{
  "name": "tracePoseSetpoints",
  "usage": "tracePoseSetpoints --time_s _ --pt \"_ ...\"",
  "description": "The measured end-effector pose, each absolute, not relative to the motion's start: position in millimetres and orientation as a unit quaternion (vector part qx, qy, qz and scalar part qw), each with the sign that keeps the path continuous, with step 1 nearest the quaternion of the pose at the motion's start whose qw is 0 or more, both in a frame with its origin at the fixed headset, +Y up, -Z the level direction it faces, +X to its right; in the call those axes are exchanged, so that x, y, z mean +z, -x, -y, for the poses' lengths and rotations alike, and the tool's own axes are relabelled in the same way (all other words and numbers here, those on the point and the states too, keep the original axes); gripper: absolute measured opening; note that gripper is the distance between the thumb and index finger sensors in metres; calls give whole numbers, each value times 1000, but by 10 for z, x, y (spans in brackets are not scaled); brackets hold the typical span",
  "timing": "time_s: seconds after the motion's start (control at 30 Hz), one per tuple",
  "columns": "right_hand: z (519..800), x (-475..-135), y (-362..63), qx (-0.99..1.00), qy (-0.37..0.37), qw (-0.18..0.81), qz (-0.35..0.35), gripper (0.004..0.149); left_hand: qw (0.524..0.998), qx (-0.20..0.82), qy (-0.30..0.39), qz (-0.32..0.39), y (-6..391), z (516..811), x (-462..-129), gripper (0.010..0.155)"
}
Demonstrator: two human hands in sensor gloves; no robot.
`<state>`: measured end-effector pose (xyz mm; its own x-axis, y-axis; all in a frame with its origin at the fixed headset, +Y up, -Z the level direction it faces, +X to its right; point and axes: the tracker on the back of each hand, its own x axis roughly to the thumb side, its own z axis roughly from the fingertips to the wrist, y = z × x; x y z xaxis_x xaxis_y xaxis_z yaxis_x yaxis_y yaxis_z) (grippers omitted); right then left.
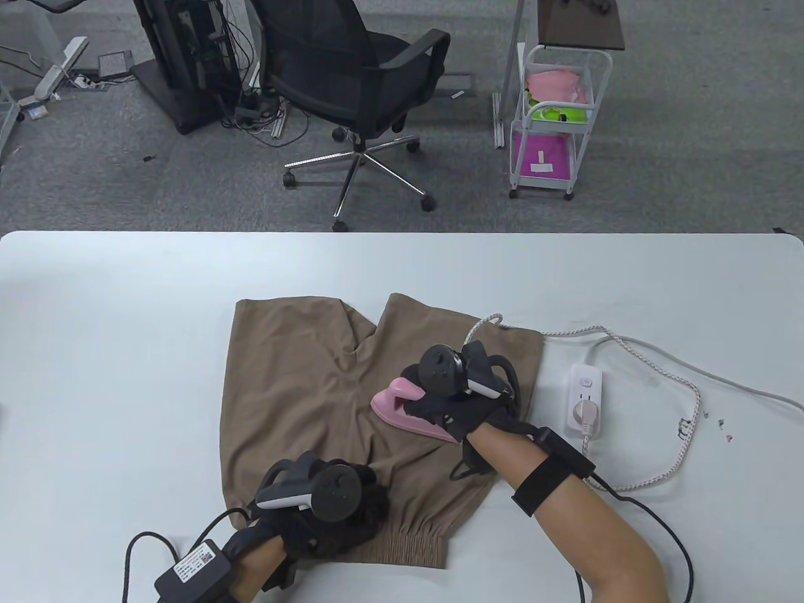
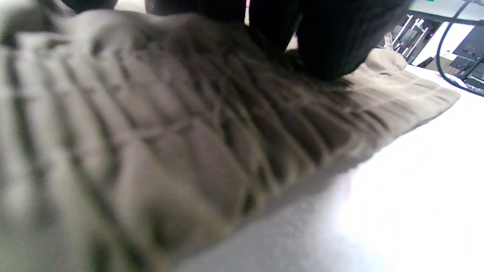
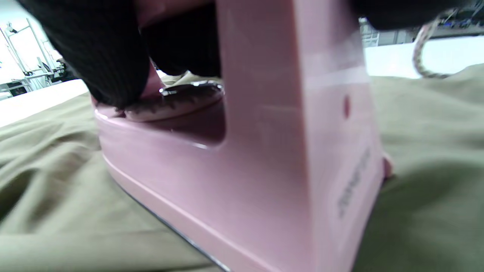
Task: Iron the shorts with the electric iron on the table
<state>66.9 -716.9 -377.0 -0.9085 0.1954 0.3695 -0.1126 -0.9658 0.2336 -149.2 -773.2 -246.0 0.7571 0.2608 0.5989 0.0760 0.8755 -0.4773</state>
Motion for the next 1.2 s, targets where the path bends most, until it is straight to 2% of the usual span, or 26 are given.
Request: tracePoseSetpoints --time_s 0.3,0.43,0.67,0.8,1.2 --pt "7144 -3649 -1047 976 -175 74 -108 52 905 51 244 345 1495 7735 -2465 65" --pt "7188 -3647 -1073 976 -168 99 -95 53 905 51 244 345 1495 7736 -2464 65" --pt "7192 -3675 -790 973 -190 102 -82 53 905 50 244 344 1494 7737 -2463 65" --pt "7209 -3680 -575 967 -206 135 -63 54 905 50 244 344 1494 7737 -2462 65" --pt "7192 -3678 60 956 -252 117 -93 54 905 50 244 344 1494 7737 -2462 65"
